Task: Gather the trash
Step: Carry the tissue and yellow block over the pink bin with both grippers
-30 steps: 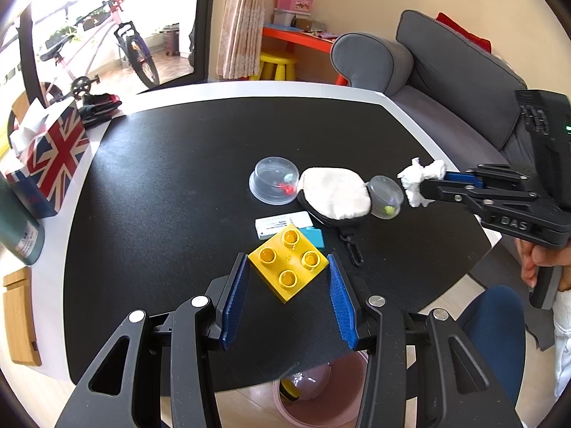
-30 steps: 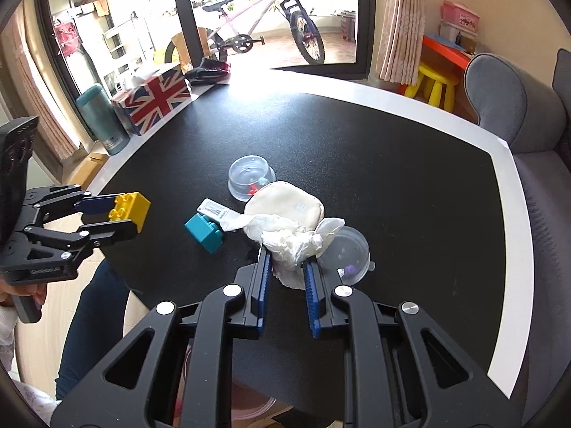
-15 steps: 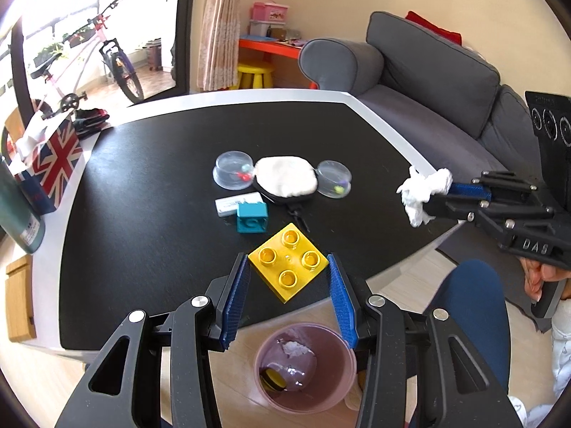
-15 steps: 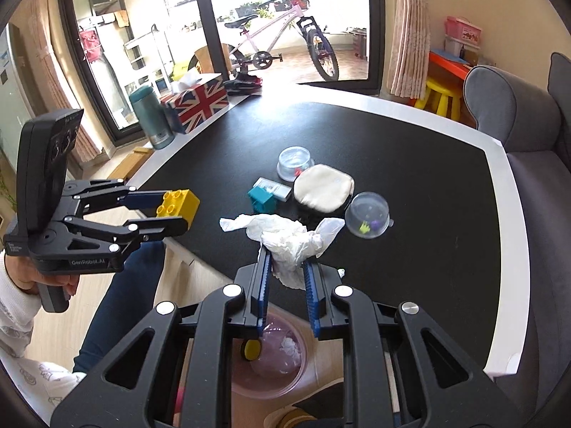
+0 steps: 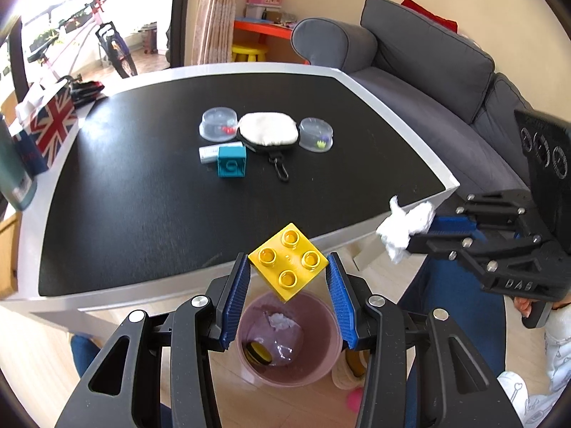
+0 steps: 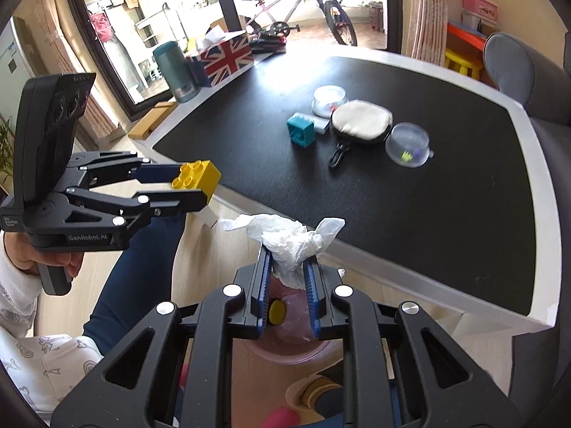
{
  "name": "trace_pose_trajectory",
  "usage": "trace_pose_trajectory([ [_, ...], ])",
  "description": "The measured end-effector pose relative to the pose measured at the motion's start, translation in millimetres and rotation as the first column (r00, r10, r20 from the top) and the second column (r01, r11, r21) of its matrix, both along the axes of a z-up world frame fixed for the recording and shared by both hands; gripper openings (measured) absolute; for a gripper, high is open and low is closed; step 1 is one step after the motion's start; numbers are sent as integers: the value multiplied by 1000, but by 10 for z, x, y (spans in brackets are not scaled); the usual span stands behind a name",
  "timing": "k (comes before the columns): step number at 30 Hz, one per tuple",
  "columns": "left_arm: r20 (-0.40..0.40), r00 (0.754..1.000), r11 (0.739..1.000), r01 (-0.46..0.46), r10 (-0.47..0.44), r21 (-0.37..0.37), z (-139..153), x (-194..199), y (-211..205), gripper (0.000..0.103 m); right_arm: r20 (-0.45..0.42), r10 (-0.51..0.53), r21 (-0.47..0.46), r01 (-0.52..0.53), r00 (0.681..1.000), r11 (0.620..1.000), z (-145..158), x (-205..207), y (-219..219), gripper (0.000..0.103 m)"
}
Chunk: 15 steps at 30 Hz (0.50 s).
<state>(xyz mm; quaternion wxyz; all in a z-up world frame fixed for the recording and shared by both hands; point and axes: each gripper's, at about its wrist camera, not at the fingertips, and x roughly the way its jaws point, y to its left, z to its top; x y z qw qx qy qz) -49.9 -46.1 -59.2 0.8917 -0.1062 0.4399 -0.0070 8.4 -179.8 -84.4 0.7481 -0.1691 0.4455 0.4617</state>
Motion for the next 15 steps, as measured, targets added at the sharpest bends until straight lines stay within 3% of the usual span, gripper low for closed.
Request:
trace_pose_trajectory([
  [12,-17,1000,1000,0,-1,-20,-84,-58,-4,44,-109,26,-33,-29,994,999,-379,-84,-1,22],
  [13,-17,1000,1000,1,-1,-21,-84,-58,-4,44,-106,24,-39,-29,994,999,-385,-80,2,26],
  [15,-17,1000,1000,4,-4,-23,-88,-52,-10,44,-105,19,-43,-24,994,999,-391,-72,-9,44],
])
